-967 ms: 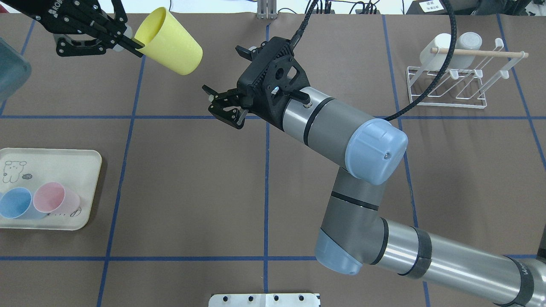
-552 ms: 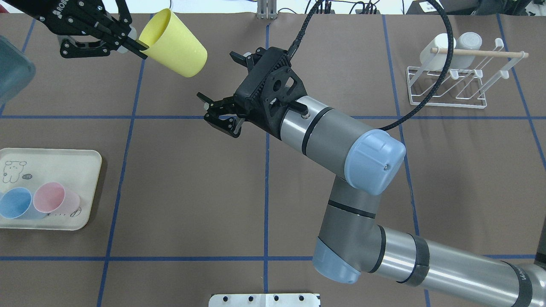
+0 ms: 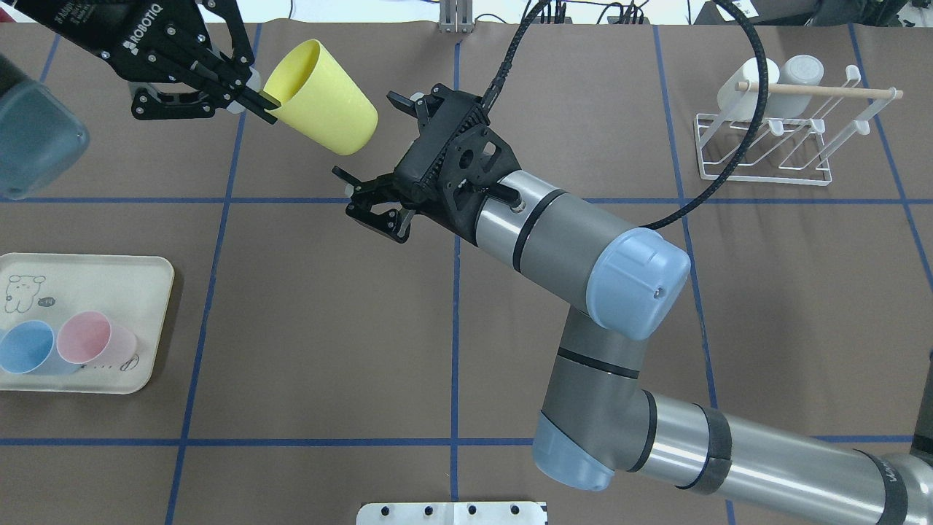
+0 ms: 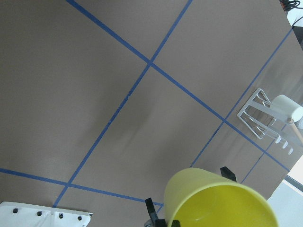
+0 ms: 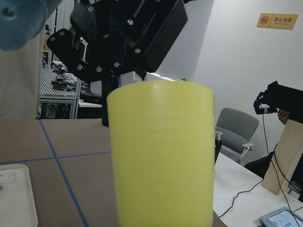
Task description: Transfer IKEA cup to right arm and place on rack
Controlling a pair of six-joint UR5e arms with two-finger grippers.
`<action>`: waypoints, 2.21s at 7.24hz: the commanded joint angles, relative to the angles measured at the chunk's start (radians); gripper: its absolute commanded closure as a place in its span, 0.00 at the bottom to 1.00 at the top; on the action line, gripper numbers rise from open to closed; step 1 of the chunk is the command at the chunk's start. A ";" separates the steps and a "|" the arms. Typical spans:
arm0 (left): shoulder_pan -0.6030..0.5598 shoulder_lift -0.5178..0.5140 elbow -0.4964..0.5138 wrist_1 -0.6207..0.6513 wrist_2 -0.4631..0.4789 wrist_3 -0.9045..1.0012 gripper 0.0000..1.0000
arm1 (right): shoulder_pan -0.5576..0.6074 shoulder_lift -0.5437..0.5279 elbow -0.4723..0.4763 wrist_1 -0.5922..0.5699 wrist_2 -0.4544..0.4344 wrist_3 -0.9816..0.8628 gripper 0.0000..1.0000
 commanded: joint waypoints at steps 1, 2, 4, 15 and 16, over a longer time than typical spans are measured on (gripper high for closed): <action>0.010 -0.005 0.003 0.000 0.001 0.000 1.00 | 0.000 0.003 0.001 0.000 -0.002 -0.010 0.02; 0.012 -0.008 0.004 0.000 0.001 0.000 1.00 | 0.000 0.009 -0.001 0.000 -0.003 -0.010 0.01; 0.029 -0.019 0.007 0.000 0.004 0.000 1.00 | 0.000 0.009 -0.001 0.000 -0.005 -0.018 0.01; 0.038 -0.019 0.009 0.000 0.005 0.003 1.00 | -0.008 0.007 0.001 -0.002 -0.031 -0.053 0.13; 0.038 -0.019 0.009 0.000 0.007 0.002 1.00 | -0.009 0.006 0.001 -0.003 -0.031 -0.053 0.13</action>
